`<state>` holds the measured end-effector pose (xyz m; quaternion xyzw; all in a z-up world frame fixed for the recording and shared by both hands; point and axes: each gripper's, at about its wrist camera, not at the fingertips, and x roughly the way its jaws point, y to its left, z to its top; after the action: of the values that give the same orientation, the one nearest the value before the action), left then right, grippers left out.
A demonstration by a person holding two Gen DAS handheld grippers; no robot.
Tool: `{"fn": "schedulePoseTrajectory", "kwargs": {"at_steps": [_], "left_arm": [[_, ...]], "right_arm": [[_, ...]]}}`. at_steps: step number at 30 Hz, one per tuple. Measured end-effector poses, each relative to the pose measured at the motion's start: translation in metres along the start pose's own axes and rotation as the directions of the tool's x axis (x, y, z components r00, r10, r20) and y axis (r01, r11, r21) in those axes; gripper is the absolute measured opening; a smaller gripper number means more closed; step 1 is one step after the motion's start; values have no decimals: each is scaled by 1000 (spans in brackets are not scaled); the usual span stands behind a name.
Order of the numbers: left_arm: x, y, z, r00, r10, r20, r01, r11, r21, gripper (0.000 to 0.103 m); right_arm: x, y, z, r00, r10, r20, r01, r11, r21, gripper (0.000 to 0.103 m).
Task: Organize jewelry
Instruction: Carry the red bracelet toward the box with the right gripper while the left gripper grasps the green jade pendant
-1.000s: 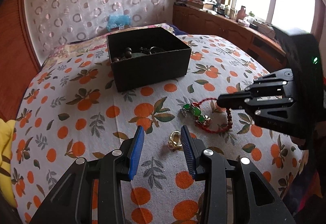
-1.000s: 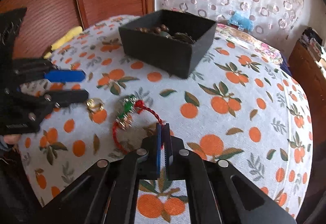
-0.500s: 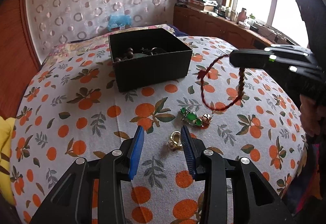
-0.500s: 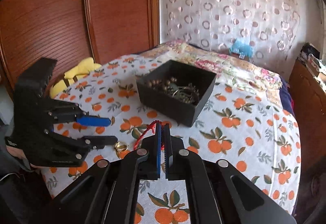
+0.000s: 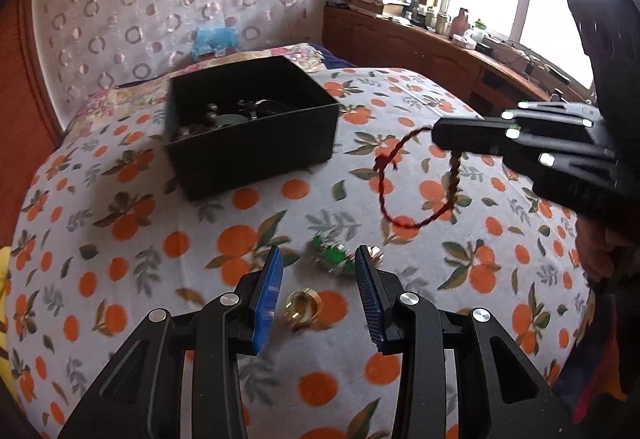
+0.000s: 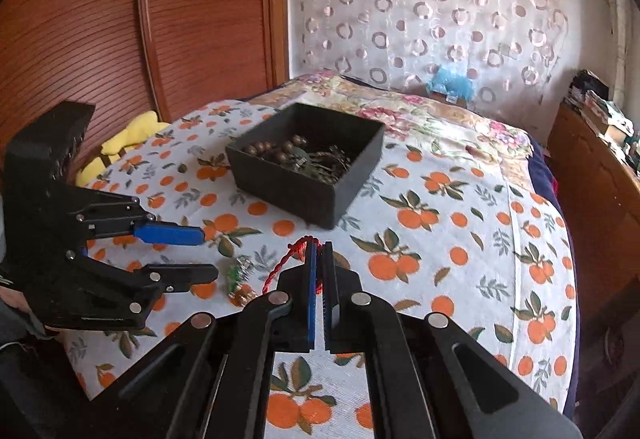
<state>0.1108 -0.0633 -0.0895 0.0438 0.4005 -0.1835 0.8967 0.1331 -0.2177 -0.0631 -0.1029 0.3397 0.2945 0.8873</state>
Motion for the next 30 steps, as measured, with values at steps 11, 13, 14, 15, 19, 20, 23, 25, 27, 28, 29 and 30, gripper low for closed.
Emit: {"fn": "schedulePoseTrajectory", "kwargs": {"at_steps": [11,13,14,15,19,20,23,25,27,28,29,30], "left_arm": [[27,-9,11,997,32,-69,-33,999,-14,23],[28,-9,9,997,31,-76,-32,999,-16,23],[28,-9,8,997,32,-77,-33,999,-15,23],[28,-10,8,996,38,-78,-39,999,-11,23],[28,-11,6,996,41,-83,-40,999,14,12],[27,-9,6,996,34,-83,-33,999,12,12],[23,-5,5,997,34,-70,-34,999,9,12],[17,-2,7,998,30,-53,-30,1000,0,12],[11,1,9,999,33,-34,-34,999,-5,12],[6,2,10,999,38,-21,-38,999,-6,12],[2,3,12,999,44,-9,-44,999,-7,12],[-1,5,14,999,47,-1,-47,999,-8,12]], "right_arm": [[3,-17,-16,1000,-8,-19,9,999,50,3],[3,-17,-17,1000,-6,-19,7,999,51,3],[3,-17,-17,1000,-5,-19,6,999,52,3],[3,-17,-17,1000,-4,-20,5,999,52,3],[5,-13,-18,1000,5,-25,-4,999,52,3],[5,-11,-19,1000,6,-25,-5,999,46,3],[4,-8,-18,1000,9,-23,-8,999,40,3],[2,-8,-16,1000,9,-18,-9,999,40,3],[1,-8,-13,1000,8,-13,-7,999,40,3],[1,-8,-11,1000,7,-10,-7,999,40,3],[0,-8,-9,1000,7,-7,-7,999,40,3],[-1,-9,-7,1000,7,-2,-7,999,38,3]]}}
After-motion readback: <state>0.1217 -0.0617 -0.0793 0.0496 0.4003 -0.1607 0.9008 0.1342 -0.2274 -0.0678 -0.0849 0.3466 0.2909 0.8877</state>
